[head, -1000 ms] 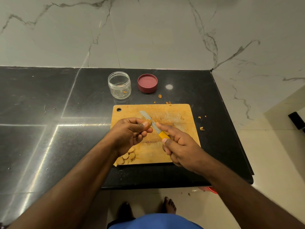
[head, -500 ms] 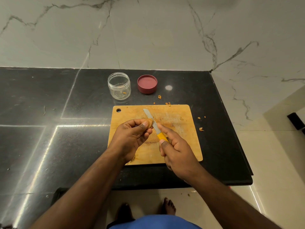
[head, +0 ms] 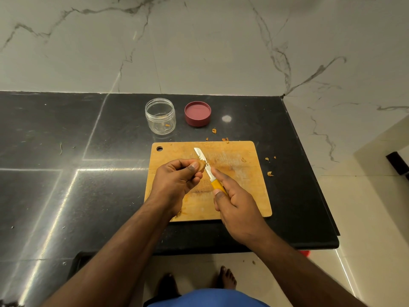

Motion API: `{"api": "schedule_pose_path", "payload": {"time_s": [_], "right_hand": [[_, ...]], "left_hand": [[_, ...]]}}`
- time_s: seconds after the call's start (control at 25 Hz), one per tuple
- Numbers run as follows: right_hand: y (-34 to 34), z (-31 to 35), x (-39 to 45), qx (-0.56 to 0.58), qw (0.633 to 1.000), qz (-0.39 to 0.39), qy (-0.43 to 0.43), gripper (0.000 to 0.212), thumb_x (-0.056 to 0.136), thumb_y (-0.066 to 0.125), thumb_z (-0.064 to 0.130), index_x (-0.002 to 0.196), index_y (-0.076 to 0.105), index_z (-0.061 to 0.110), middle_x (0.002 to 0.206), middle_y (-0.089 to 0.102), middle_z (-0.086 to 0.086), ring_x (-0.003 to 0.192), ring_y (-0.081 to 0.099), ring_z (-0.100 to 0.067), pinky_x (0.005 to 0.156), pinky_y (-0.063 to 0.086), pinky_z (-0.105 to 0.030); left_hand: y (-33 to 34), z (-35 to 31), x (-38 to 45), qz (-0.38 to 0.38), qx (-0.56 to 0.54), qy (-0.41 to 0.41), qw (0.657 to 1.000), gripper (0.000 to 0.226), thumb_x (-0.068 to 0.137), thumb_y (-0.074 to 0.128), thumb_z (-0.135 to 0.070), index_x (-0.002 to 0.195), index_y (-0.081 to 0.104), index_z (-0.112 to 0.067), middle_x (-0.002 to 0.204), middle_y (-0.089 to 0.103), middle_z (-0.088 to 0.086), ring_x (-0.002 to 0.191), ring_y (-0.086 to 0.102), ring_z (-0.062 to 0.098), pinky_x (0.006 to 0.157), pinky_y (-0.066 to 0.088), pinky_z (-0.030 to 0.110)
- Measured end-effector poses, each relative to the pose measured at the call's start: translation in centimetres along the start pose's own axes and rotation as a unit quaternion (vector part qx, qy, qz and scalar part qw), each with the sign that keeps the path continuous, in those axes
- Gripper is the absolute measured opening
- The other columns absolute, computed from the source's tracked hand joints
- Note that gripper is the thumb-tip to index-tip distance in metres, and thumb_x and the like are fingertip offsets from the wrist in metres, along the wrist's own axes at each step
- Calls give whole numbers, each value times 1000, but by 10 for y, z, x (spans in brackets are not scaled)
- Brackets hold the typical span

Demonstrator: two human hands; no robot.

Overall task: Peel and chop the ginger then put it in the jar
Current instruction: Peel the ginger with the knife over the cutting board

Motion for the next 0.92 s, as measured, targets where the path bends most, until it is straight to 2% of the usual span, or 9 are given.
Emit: {"api": "schedule_pose_path", "payload": {"time_s": [0.12, 0.28, 0.52, 0.68, 0.84, 0.92], "right_hand": [[-3, 1, 6, -7, 1000, 0, 0, 48, 105, 43, 23, 147, 36, 44, 76, 55, 27, 59, 51, -1, 55, 43, -19], [1, -3, 1, 0, 1000, 0, 7, 48, 105, 43, 24, 145, 36, 49, 67, 56, 12, 57, 45, -8, 54, 43, -31], [1, -6, 9, -6, 1000, -5, 12, 48, 104, 43, 25, 145, 36, 48, 67, 56, 8, 57, 45, -9, 53, 44, -31], [7, -7, 0, -1, 1000, 10, 23, 48, 105, 43, 25, 145, 35, 50, 70, 59, 18, 58, 47, -7, 54, 45, -30], [5, -7, 9, -9, 1000, 0, 14, 47, 104, 43, 25, 146, 36, 47, 68, 57, 11, 57, 47, -7, 54, 44, -29], [8, -7, 8, -9, 1000, 8, 19, 47, 105, 43, 25, 146, 36, 47, 71, 59, 21, 59, 51, -4, 55, 46, -24]], "left_hand": [[1, 0, 1, 5, 7, 0, 1000, 10, 92, 66, -7, 99, 71, -3, 89, 73, 13, 74, 66, 15, 67, 57, 23], [-3, 2, 5, -25, 0, 6, 1000, 12, 92, 66, -6, 101, 72, -2, 90, 73, 13, 74, 66, 16, 67, 56, 24], [-1, 5, 7, -28, -15, -1, 999, 14, 91, 67, -5, 103, 71, 1, 90, 72, 12, 74, 66, 15, 68, 57, 23], [-6, 4, 9, -40, -26, -9, 999, 11, 89, 69, -5, 98, 73, -1, 87, 73, 9, 75, 67, 16, 67, 57, 23], [-6, 6, 9, -28, -46, -36, 998, 9, 89, 68, -5, 97, 73, -2, 85, 73, 9, 74, 67, 14, 64, 56, 21], [-8, 4, 10, -41, -47, -31, 998, 10, 89, 69, -5, 97, 72, -1, 81, 74, 7, 73, 67, 14, 64, 57, 21]]}}
Point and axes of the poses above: each hand's wrist, its own x-axis towards the middle knuckle, its own y-axis out of the palm, z = x × y, the point moved 6 cm from there along x, towards the middle knuckle
